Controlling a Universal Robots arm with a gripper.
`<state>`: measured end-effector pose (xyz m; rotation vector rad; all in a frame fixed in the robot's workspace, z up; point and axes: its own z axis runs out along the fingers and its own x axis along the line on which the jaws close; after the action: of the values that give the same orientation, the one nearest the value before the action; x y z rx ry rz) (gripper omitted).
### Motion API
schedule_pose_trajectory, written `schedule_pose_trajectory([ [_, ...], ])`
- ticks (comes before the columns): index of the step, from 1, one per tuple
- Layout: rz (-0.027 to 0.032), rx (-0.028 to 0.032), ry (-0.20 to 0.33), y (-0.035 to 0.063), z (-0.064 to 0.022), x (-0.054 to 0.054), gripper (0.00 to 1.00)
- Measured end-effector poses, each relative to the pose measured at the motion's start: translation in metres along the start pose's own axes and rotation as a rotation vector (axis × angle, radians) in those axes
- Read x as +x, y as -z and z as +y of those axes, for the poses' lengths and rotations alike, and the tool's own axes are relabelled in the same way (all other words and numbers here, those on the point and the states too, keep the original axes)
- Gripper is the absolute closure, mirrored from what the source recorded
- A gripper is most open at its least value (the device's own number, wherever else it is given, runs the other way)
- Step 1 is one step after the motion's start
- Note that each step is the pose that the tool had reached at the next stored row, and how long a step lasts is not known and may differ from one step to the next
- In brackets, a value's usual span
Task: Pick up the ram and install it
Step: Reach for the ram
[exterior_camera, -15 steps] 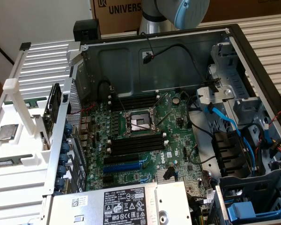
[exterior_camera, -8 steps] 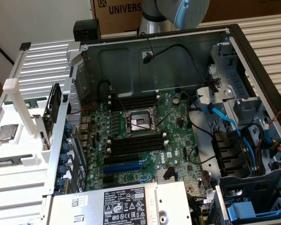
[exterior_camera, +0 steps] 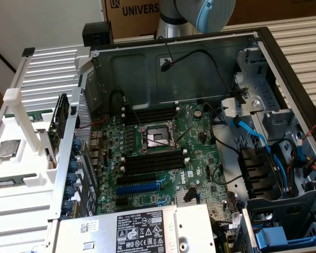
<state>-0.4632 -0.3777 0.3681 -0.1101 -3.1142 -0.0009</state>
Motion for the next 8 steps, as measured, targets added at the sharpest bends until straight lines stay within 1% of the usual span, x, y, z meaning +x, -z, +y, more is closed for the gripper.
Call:
schedule_pose_trajectory([
  [1,0.0041,0.0003,0.000,0.0000,0.0000,0.0000,0.90],
  [8,0.0096,0.0007,0.000,0.0000,0.0000,0.0000,0.90],
])
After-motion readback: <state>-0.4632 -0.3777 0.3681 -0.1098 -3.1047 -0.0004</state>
